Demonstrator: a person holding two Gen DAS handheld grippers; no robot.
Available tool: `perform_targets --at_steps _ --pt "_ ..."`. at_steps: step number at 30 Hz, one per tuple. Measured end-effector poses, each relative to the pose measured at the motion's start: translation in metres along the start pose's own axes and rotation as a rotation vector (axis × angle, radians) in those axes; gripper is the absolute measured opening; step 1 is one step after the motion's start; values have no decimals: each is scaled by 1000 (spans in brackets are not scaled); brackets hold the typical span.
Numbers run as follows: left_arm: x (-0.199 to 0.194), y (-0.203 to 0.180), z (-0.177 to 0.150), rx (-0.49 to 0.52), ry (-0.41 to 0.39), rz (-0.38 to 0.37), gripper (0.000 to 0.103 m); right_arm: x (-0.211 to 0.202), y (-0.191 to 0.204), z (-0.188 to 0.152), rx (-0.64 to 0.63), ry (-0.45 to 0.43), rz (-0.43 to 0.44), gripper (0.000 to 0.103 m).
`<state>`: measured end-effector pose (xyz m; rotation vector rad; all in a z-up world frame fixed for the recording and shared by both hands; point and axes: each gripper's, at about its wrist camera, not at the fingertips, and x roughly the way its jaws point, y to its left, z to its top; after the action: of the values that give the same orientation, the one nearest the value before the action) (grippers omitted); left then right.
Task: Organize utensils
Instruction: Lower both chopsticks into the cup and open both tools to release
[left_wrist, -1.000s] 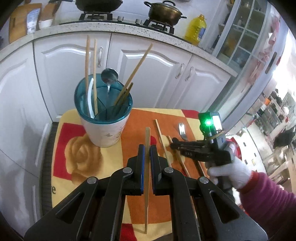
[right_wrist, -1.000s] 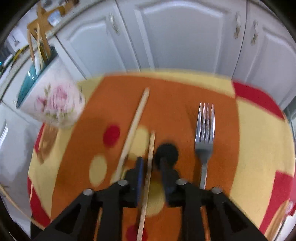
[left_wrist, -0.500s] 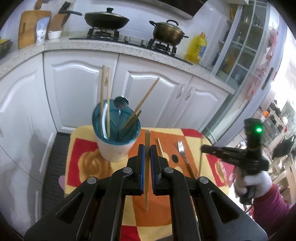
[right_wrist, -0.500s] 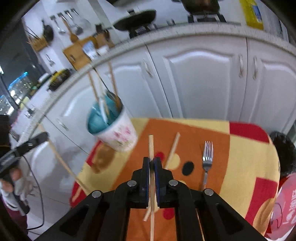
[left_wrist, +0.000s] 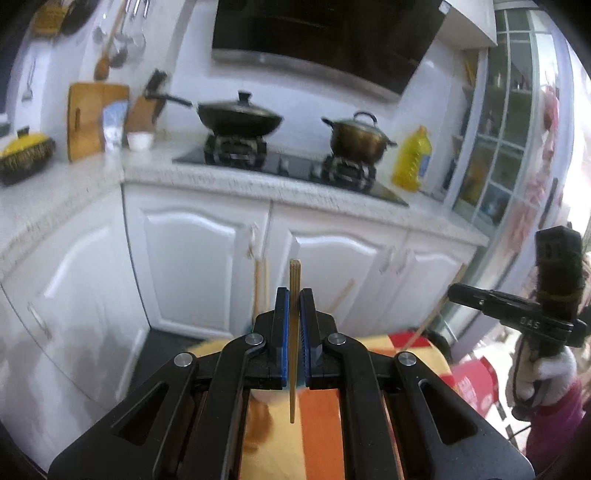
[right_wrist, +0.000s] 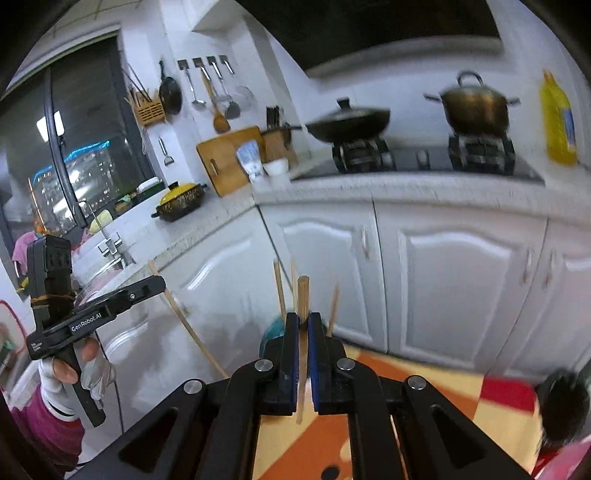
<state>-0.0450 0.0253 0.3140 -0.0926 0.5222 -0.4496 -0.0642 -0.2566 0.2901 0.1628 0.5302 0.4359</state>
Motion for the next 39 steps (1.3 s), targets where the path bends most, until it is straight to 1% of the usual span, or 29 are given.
perform_targets --at_steps 3,6,10,14,17,20,25,27,28,30,32,33,34,36,39 --pt "7 6 19 2 -33 16 4 10 10 20 -26 -13 3 5" --pt "19 11 36 7 -46 29 4 24 17 36 -55 -26 -28 5" --pt "48 15 45 26 -29 57 4 52 20 47 -76 -32 -62 5" --pt "75 14 35 48 4 87 4 89 10 44 -46 3 -46 5" --pt "99 19 19 42 48 104 4 115 0 35 -24 51 -43 5" --pt "117 26 3 11 99 98 4 136 -9 23 -3 101 -44 5" --pt "141 30 -18 -6 163 105 4 168 -20 -1 35 184 -30 5" --pt "148 29 -26 -4 181 111 4 179 -21 -8 36 207 -31 5" --pt "149 29 -27 -5 175 111 4 180 -22 -11 38 209 -28 5" --pt "151 29 -28 -5 173 116 4 179 -25 -11 47 215 -3 5" --pt "150 30 -28 -16 178 106 4 175 -25 -11 49 208 0 5" --pt "150 31 -28 -19 180 107 4 170 -25 -11 46 194 -6 6" --pt "149 32 -28 -25 181 106 4 165 -27 -11 46 183 -4 16" --pt "148 34 -27 -34 185 96 5 158 -29 -12 58 171 4 32" --pt "145 33 -27 -39 192 101 7 151 -33 -16 74 174 7 32"
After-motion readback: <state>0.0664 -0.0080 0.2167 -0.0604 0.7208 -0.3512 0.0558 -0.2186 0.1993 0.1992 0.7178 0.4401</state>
